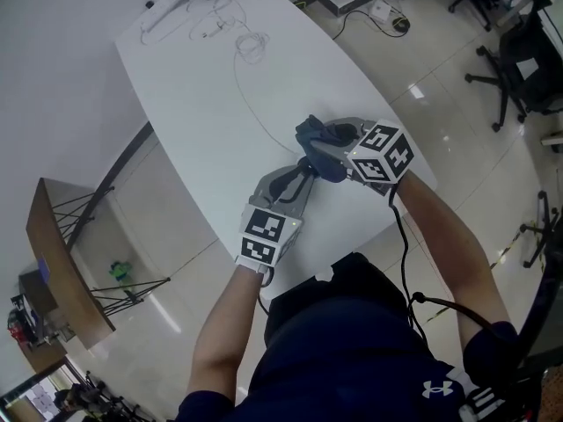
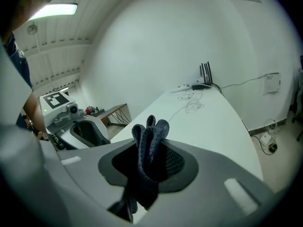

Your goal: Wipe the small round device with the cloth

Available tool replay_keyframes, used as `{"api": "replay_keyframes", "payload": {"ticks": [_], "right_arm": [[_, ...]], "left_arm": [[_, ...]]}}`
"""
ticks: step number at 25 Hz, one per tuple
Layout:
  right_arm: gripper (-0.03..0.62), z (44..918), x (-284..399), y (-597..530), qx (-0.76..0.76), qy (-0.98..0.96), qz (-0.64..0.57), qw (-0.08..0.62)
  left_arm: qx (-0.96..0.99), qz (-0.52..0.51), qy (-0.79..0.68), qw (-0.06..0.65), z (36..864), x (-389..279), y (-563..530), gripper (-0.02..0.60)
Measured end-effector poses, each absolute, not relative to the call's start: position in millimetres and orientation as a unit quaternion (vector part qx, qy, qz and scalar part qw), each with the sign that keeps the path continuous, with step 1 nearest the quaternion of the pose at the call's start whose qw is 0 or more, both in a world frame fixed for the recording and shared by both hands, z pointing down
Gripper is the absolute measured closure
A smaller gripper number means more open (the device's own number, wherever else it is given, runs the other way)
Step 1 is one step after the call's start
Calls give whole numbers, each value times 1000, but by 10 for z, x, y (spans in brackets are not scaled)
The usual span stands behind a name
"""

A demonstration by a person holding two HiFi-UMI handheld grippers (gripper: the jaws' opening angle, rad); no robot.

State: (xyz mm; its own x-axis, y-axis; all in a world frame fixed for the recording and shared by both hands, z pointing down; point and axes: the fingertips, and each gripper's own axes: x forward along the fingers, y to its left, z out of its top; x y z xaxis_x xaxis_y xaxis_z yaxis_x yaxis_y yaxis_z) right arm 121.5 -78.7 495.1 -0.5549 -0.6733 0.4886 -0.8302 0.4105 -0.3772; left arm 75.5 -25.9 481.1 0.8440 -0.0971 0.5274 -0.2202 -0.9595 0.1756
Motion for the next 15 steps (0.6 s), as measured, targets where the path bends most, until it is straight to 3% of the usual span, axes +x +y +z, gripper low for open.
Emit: {"api": "replay_keyframes", "payload": {"ticks": [3,10,15], "right_arm": [[496,5156,1395,-827,457,-815,336,116],[494,5918,1437,-645,449,-790,373,187],[494,5567,1540,-699,466,-795,372,112]], "left_arm": [[952,272,-75,118,4839,886,-230,505],[943,289,-108,126,4968,894,-272,505],[939,287,-137,131,4955,827,-270,505]]}}
